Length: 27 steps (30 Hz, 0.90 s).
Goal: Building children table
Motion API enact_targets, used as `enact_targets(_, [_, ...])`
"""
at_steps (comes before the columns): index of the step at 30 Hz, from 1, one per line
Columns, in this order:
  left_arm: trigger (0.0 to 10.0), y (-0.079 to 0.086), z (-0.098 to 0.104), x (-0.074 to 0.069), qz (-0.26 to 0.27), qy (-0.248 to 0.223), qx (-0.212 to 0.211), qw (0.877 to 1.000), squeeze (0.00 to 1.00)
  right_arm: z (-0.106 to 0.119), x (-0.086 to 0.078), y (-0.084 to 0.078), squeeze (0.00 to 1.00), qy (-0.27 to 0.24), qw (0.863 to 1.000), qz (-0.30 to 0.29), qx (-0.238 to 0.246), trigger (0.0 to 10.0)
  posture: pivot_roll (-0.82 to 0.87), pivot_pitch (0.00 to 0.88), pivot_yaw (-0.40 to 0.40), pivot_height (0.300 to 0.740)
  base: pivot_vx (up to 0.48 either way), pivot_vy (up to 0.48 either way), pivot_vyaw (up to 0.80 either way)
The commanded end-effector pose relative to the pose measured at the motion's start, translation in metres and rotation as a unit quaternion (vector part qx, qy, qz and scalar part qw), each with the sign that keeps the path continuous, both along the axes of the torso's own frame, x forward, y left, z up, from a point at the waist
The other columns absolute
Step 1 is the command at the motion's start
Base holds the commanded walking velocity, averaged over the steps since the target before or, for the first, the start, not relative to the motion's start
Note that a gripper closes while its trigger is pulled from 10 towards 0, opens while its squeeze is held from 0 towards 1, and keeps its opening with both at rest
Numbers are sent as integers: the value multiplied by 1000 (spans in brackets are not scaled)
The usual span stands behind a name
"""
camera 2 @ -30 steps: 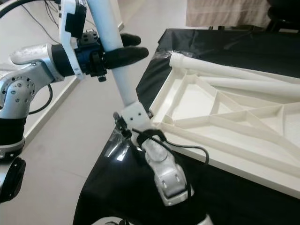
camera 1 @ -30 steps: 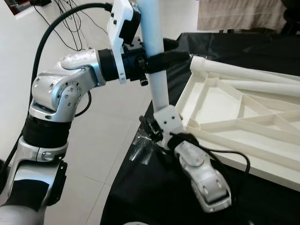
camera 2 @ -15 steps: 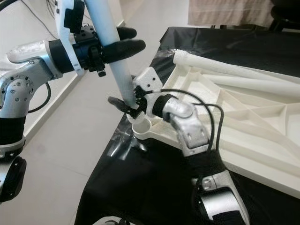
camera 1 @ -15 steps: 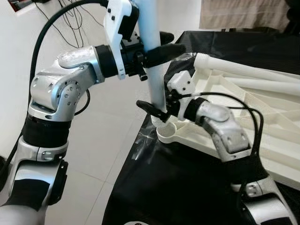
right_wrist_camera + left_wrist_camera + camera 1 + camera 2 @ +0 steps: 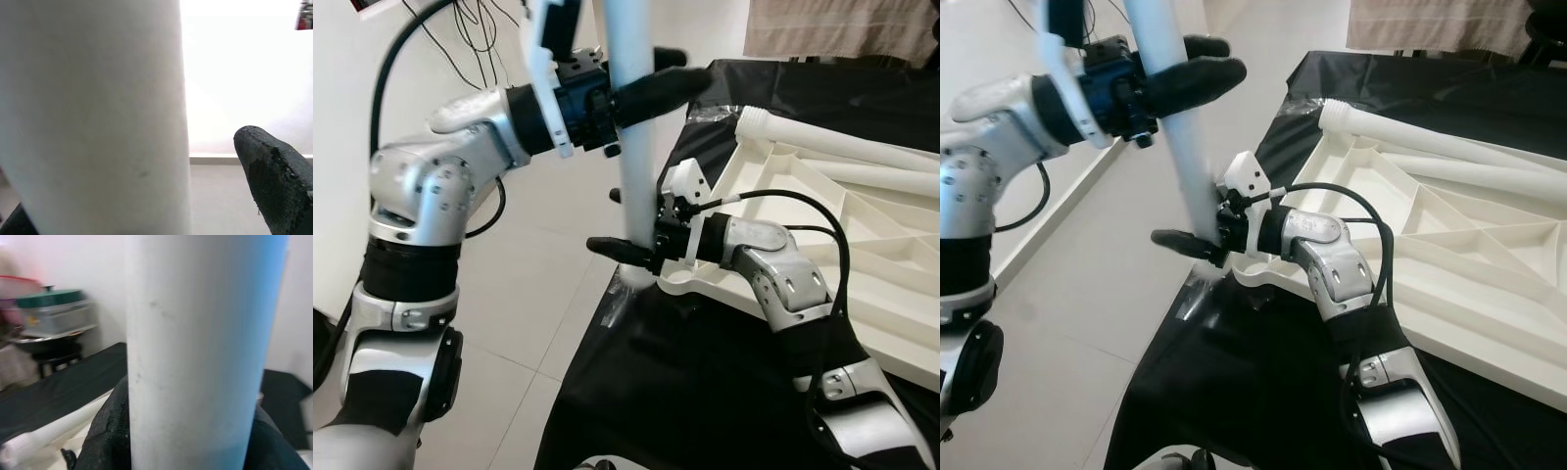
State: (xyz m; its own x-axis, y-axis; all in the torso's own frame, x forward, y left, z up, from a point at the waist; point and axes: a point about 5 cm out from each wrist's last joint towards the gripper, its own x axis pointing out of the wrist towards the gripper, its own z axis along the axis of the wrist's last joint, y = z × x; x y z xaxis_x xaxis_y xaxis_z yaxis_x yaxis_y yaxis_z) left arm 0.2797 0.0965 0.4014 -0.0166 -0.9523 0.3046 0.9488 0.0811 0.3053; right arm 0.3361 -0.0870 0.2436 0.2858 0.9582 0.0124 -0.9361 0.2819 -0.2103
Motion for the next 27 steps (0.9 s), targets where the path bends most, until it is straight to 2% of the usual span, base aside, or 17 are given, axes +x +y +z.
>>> enact_targets(1, [0, -5, 8, -14, -78, -15, -7, 997, 0, -5, -3, 9, 0, 12, 1000, 15, 2, 10000, -20, 189, 78, 740, 0, 0, 0])
enact_targets(2, [0, -6, 7, -17, -92, -15, 0, 996, 0, -5, -2, 10, 0, 14, 1000, 23, 3, 8745, -29, 188, 77, 740, 0, 0, 0])
enact_targets(3, [0, -6, 7, -17, -92, -15, 0, 996, 0, -5, -2, 10, 0, 14, 1000, 23, 3, 8745, -29, 188, 77, 740, 0, 0, 0])
enact_targets(4, [0, -6, 6, -19, -104, -17, 8, 994, 0, -4, -2, 10, 0, 15, 999, 30, 5, 0, -32, 187, 80, 740, 0, 0, 0])
enact_targets(7, [0, -9, 5, -22, -124, -18, 18, 992, 0, -2, -3, 11, 0, 23, 998, 49, 12, 0, -42, 184, 81, 740, 0, 0, 0])
enact_targets(15, [0, -13, 6, -20, -147, -13, 18, 989, 0, -4, -2, 8, 0, 27, 999, 40, 7, 0, -47, 179, 83, 740, 0, 0, 0])
enact_targets(26, [0, -10, 12, -14, -113, -21, -7, 993, 0, -1, 6, 8, 0, 19, 1000, -4, 19, 0, -42, 173, 88, 740, 0, 0, 0])
enact_targets(27, [0, -7, 14, -11, -92, -21, -19, 995, 59, 0, 8, 6, 0, 16, 999, -19, 24, 0, -36, 172, 87, 740, 0, 0, 0])
